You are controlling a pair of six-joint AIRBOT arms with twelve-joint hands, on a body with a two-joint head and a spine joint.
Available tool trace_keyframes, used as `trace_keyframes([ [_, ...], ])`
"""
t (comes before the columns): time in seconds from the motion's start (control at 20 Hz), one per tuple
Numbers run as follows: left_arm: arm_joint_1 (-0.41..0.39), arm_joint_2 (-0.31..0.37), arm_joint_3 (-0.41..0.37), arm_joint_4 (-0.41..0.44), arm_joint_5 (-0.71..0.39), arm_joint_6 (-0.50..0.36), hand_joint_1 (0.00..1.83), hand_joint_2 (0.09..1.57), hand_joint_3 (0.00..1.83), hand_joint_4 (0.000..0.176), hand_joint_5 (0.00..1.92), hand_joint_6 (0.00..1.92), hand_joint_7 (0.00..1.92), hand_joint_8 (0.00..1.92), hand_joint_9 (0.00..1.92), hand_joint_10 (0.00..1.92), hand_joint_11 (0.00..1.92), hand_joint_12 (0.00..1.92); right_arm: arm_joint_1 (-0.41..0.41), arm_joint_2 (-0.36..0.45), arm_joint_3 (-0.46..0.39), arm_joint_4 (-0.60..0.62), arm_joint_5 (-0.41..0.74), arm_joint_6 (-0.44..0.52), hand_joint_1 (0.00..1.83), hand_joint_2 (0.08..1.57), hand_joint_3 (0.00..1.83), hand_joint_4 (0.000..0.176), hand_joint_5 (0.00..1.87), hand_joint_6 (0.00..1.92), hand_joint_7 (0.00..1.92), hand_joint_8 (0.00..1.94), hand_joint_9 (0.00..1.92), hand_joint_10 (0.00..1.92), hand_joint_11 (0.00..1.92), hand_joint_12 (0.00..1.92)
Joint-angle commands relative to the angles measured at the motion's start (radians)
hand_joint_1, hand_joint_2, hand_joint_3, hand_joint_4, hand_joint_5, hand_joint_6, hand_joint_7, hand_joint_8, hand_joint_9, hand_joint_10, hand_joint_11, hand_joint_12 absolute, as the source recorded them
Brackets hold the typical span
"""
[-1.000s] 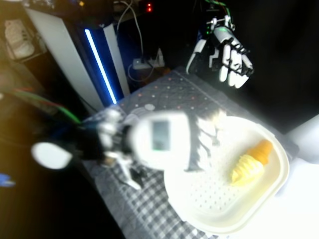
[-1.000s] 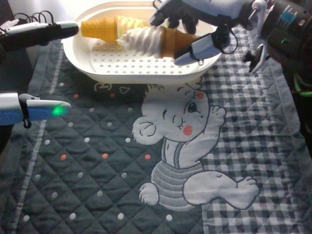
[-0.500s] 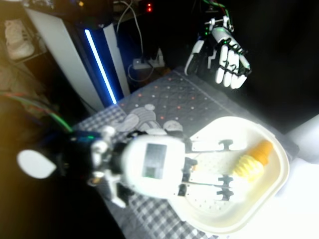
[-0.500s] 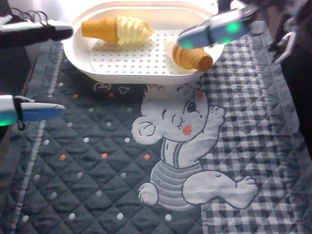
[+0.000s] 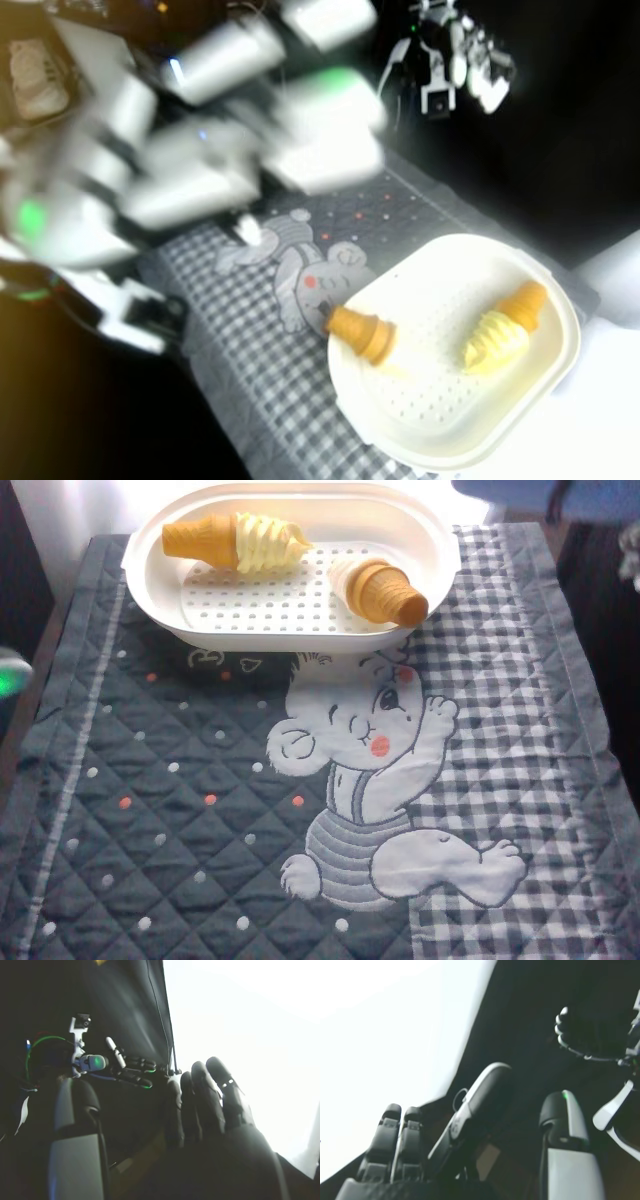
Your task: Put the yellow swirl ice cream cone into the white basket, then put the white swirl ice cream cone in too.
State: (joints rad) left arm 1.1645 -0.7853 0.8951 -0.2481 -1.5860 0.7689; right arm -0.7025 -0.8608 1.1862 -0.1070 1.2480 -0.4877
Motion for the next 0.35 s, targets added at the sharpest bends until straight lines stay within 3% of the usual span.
trace_keyframes([
  [0.0,-0.01,0.002,0.001,0.01,-0.146,-0.009,0.7,1.07,0.02,0.0,0.26,0.0,0.27,0.0,0.31,0.01,0.0,1.01,-0.054,0.017,-0.023,0.087,0.194,-0.028,0.61,0.99,0.0,0.172,0.08,0.0,0.17,0.02,0.05,0.01,0.0,0.0],
  [0.1,-0.011,-0.007,0.002,0.008,-0.146,-0.014,0.54,1.13,0.01,0.0,0.17,0.0,0.19,0.0,0.24,0.0,0.0,1.15,-0.282,0.045,-0.072,0.271,0.402,-0.035,0.59,0.86,0.0,0.116,0.15,0.01,0.2,0.0,0.08,0.0,0.0,0.0],
  [0.15,-0.015,-0.016,0.002,0.008,-0.146,-0.023,0.5,1.11,0.0,0.0,0.19,0.01,0.22,0.01,0.28,0.01,0.0,1.2,-0.401,0.067,-0.104,0.37,0.515,-0.035,0.67,0.84,0.0,0.141,0.16,0.0,0.13,0.0,0.04,0.0,0.0,0.0],
  [0.2,-0.017,-0.02,0.002,0.007,-0.146,-0.028,0.44,1.12,0.0,0.0,0.2,0.01,0.23,0.01,0.29,0.02,0.0,1.27,-0.453,0.07,-0.125,0.421,0.515,-0.033,0.72,0.88,0.01,0.169,0.13,0.0,0.13,0.0,0.04,0.0,0.0,0.0],
  [0.3,0.004,-0.031,-0.001,-0.013,-0.146,-0.061,0.31,1.16,0.02,0.0,0.23,0.01,0.23,0.0,0.29,0.01,0.0,1.33,-0.478,0.04,-0.132,0.446,0.515,-0.028,0.65,0.95,0.01,0.166,0.1,0.0,0.19,0.01,0.1,0.02,0.02,0.01],
])
